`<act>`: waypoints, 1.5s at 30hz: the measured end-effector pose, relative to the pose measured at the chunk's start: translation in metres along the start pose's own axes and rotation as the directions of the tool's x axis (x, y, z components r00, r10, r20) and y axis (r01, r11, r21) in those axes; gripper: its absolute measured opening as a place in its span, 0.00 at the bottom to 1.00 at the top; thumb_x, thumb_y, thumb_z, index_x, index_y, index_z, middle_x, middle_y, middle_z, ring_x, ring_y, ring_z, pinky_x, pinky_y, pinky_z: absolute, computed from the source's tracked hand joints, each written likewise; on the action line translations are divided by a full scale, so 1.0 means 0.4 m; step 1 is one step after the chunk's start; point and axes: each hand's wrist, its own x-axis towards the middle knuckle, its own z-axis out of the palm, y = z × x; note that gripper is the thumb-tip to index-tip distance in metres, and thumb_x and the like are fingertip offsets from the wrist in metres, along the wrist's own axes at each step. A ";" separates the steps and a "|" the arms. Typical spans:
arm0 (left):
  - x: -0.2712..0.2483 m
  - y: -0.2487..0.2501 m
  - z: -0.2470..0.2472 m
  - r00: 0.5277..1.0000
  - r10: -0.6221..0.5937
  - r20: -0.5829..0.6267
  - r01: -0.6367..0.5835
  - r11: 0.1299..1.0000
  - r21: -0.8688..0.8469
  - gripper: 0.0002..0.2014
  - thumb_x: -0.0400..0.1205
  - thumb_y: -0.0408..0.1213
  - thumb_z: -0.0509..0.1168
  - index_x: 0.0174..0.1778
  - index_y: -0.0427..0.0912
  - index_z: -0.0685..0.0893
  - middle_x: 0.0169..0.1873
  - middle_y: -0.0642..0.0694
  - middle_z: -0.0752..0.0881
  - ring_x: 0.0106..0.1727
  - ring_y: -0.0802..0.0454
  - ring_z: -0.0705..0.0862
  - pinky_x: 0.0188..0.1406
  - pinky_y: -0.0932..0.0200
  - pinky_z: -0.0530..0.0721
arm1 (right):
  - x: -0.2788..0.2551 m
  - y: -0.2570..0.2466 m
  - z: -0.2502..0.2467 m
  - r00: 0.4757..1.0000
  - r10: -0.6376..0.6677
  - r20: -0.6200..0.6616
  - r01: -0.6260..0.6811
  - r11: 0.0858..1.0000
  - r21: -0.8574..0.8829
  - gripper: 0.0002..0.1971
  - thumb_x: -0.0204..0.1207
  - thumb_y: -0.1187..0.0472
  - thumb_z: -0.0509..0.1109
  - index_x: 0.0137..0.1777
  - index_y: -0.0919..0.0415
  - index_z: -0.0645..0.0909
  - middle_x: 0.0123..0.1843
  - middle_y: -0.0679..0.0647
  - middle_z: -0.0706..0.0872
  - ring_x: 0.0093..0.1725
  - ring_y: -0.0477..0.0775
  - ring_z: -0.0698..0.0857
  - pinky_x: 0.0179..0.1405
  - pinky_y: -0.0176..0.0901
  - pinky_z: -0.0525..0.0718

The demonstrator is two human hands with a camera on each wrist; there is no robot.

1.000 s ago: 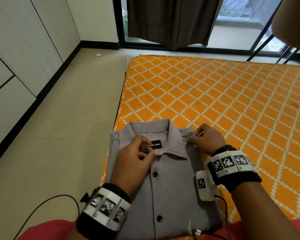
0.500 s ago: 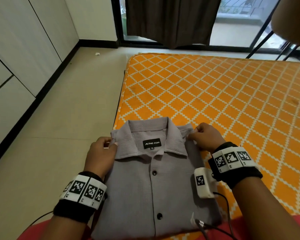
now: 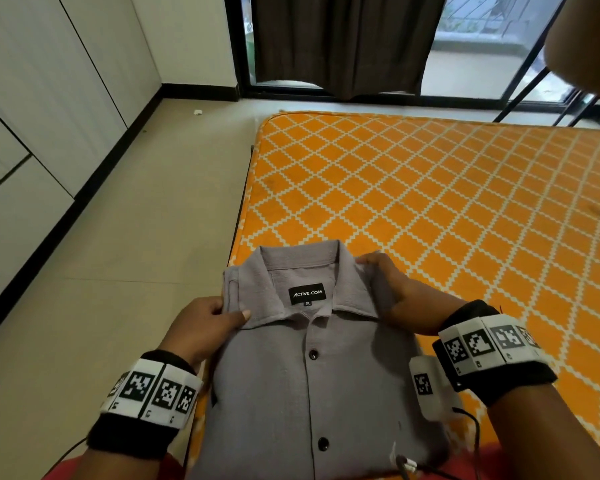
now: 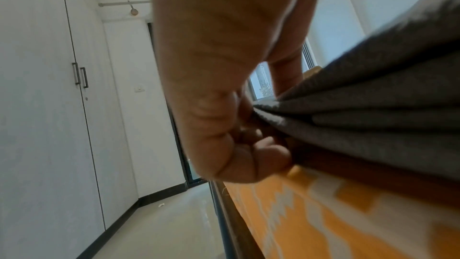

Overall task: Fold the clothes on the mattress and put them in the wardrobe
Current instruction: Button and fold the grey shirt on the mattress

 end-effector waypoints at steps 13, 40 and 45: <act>-0.020 0.024 0.006 0.984 -0.037 -0.173 0.019 0.994 -0.105 0.37 0.81 0.54 0.66 0.80 0.52 0.54 0.52 0.39 0.84 0.49 0.46 0.84 0.54 0.46 0.82 | 0.040 0.039 0.046 0.959 0.146 -0.243 -0.053 0.934 0.353 0.40 0.79 0.64 0.71 0.82 0.45 0.50 0.68 0.60 0.77 0.55 0.60 0.85 0.48 0.55 0.86; -0.189 -0.063 0.253 0.926 0.376 -0.026 -0.229 0.617 0.753 0.31 0.85 0.57 0.38 0.77 0.52 0.76 0.76 0.42 0.76 0.74 0.36 0.77 0.69 0.28 0.73 | -0.057 -0.086 0.405 0.948 -0.045 -0.316 -0.065 0.942 -0.329 0.29 0.89 0.51 0.41 0.86 0.55 0.36 0.87 0.50 0.34 0.86 0.51 0.36 0.83 0.55 0.38; -0.170 -0.074 0.273 0.937 0.347 -0.044 -0.212 0.665 0.716 0.33 0.86 0.60 0.34 0.76 0.54 0.76 0.76 0.41 0.76 0.74 0.32 0.76 0.66 0.23 0.57 | -0.045 -0.071 0.403 0.949 -0.015 -0.314 -0.091 0.943 -0.319 0.30 0.88 0.49 0.41 0.86 0.54 0.33 0.86 0.48 0.32 0.85 0.48 0.35 0.82 0.53 0.34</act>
